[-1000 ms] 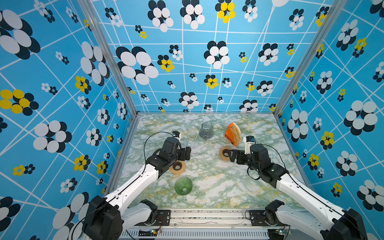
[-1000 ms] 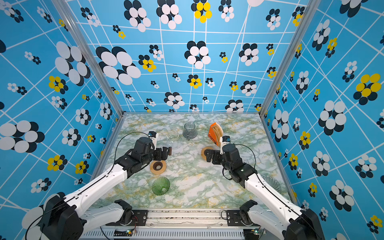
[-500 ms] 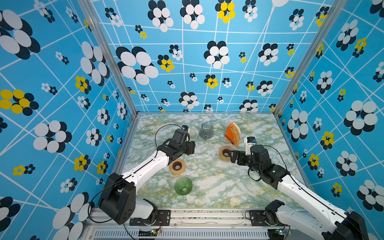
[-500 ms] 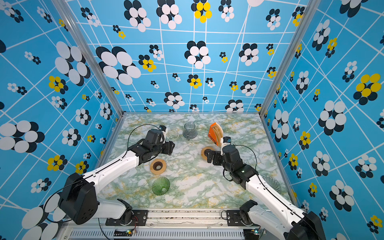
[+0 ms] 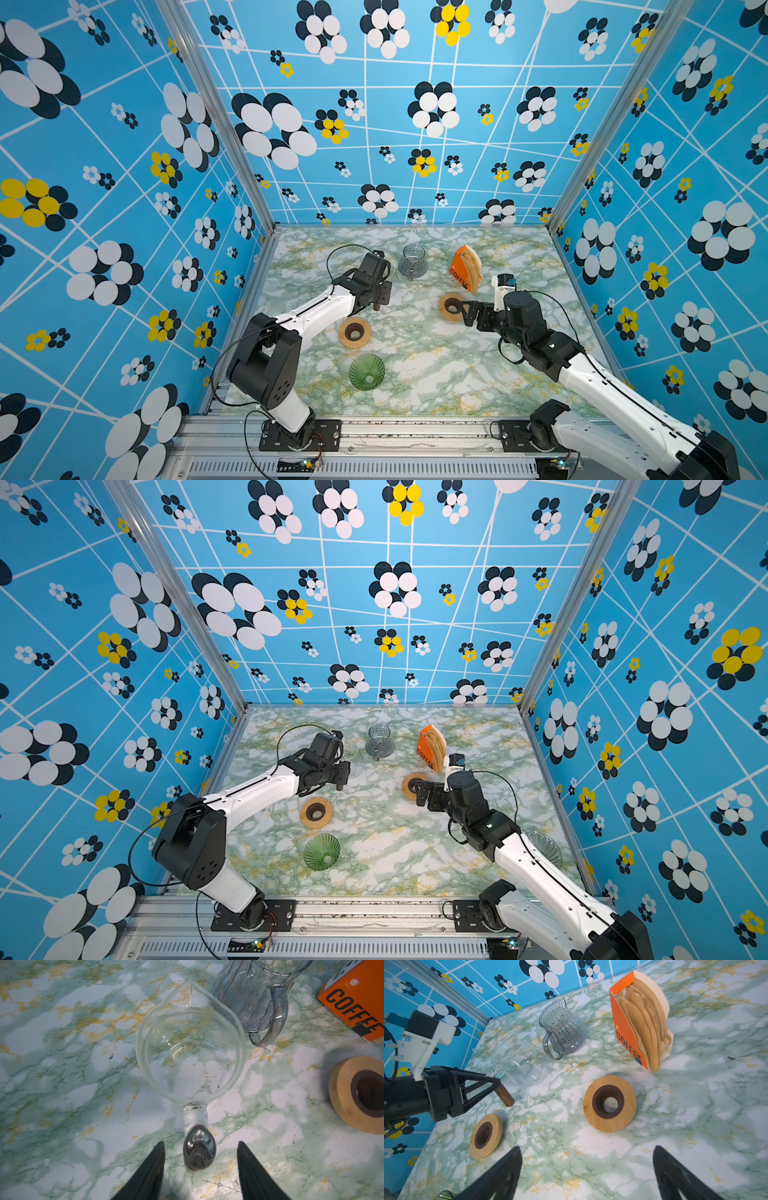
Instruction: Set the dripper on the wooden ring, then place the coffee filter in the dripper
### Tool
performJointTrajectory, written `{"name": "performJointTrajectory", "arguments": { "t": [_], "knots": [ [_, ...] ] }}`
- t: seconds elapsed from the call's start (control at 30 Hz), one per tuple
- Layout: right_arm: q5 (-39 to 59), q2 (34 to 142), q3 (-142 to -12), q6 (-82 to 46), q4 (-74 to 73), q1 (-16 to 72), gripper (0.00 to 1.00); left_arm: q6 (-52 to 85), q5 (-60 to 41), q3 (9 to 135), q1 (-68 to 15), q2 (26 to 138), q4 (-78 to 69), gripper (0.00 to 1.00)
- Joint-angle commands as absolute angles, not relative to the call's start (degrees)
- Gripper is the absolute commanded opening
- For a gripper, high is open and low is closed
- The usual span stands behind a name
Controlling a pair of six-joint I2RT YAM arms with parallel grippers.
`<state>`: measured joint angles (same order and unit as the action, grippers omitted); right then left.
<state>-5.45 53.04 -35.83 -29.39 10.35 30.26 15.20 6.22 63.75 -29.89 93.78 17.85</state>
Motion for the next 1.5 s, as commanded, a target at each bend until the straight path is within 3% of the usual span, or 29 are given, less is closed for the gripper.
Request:
{"name": "performJointTrajectory", "arguments": {
  "t": [0.0,0.33,0.43,1.1,1.47],
  "knots": [
    [-4.95,53.24,-36.17,-29.16,11.26,30.65,0.99,14.12,7.8,66.35,-30.3,95.51,18.94,0.52],
    [-5.44,52.66,-36.02,-28.65,11.81,30.67,0.99,12.88,9.25,70.29,-30.5,98.79,21.15,0.44],
    [-5.54,52.63,-36.04,-28.59,11.84,30.68,0.99,12.66,9.56,70.74,-30.59,99.13,21.68,0.37],
    [-6.05,53.55,-36.77,-28.08,12.01,30.67,0.99,11.6,11.75,70.91,-31.55,99.02,24.43,0.27],
    [-5.91,52.87,-36.04,-28.39,12.22,30.71,0.99,13.37,10.99,65.04,-32.28,92.79,24.69,0.22]
  ]
}}
